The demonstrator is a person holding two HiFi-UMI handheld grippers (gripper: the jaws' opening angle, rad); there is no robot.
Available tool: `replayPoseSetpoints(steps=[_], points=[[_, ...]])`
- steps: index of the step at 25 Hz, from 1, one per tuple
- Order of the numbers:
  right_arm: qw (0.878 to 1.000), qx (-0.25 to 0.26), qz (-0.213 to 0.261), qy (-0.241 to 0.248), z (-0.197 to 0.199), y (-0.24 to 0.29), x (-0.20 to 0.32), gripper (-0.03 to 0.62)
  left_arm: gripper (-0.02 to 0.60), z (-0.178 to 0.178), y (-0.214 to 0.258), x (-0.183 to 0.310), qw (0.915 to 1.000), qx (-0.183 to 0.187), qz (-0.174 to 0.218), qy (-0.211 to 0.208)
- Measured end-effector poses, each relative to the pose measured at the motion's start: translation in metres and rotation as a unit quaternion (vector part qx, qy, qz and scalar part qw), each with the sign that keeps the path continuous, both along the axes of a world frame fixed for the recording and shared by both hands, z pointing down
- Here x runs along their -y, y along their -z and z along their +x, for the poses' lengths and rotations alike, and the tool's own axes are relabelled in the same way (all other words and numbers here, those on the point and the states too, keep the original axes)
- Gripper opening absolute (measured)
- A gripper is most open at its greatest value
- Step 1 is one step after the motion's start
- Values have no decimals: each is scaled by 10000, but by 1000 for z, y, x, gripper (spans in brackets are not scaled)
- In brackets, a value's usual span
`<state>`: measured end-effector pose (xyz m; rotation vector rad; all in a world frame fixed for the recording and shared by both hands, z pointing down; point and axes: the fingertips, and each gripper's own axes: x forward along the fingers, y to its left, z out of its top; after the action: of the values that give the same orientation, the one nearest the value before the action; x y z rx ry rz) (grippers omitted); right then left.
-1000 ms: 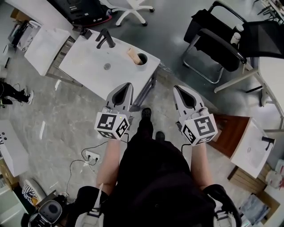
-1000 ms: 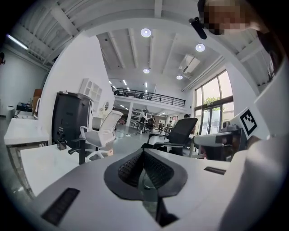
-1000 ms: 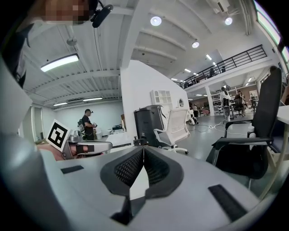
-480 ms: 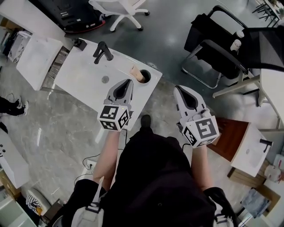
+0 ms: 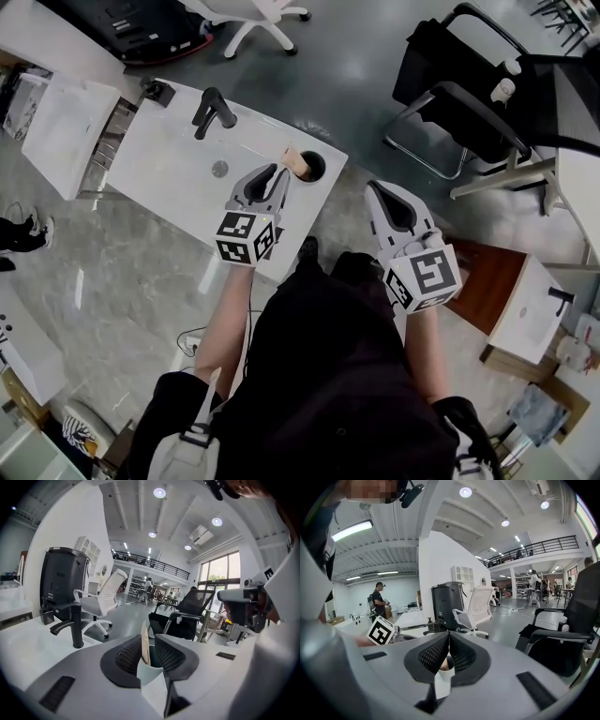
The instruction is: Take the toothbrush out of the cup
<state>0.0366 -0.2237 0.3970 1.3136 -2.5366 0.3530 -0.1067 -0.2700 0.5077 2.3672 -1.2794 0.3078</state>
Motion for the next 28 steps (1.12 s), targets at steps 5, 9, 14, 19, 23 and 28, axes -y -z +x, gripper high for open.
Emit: replayPoseSetpoints(steps=[5,9,14,19,23,28], points=[[9998,-5,-171,-93,1,-6,7,31,100,5,-13,7,9999,-43,-146,-45],[9998,-25,-176,-96,2,-8,9,31,99,12,-20,13,9997,-56,-201,-100],[9995,-23,-259,-187,6,-14,6,31,76,16,-25,16,9996,-28,-227,-157],[9993,9,-273,-268,10,-15,6,31,54,15,-28,19,9996,14,-262,-138],[9993,1,-259,-272,12,-14,7,31,44,17,-26,19,9995,26,-254,-184],[9991,17,-276,-307,13,-14,5,31,23,20,-23,18,9995,-15,-227,-230]])
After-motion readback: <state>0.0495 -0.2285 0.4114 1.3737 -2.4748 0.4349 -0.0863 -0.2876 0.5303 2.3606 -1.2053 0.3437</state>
